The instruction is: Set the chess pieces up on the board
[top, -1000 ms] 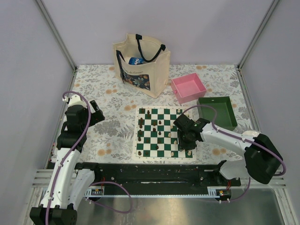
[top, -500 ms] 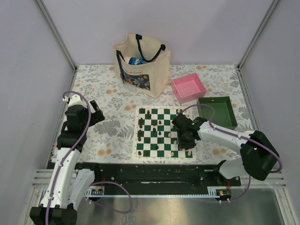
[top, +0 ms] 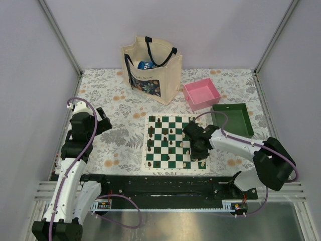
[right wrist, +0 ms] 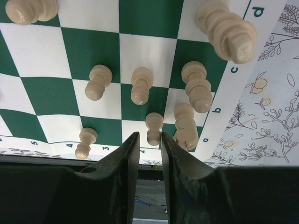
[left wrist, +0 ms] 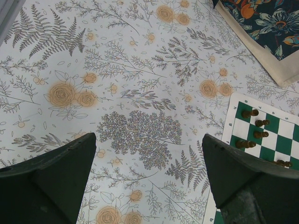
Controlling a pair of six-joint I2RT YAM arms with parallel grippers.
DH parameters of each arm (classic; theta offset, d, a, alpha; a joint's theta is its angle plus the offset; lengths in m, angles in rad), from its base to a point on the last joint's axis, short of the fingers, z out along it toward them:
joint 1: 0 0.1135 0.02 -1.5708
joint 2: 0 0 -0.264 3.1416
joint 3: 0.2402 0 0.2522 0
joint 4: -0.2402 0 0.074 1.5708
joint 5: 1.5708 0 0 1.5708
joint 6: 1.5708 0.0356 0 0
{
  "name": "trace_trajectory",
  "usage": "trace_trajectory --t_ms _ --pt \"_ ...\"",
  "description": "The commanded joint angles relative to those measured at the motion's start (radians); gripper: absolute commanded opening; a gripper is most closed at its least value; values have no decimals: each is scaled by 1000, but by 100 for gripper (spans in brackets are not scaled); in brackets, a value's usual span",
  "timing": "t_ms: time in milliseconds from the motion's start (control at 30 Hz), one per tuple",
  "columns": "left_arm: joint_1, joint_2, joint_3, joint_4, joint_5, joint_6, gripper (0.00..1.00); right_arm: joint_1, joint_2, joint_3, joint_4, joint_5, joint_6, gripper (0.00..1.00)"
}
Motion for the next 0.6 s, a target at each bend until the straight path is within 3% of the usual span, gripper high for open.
trace_trajectory --t_ms 0,200,567 --pt "5 0 16 40 5 -4 99 9 0 35 3 33 -10 31" --pt "5 2 17 42 6 -4 99 9 -14 46 15 27 -19 25" --pt "5 -4 16 42 2 -4 99 10 -16 50 54 23 -8 25"
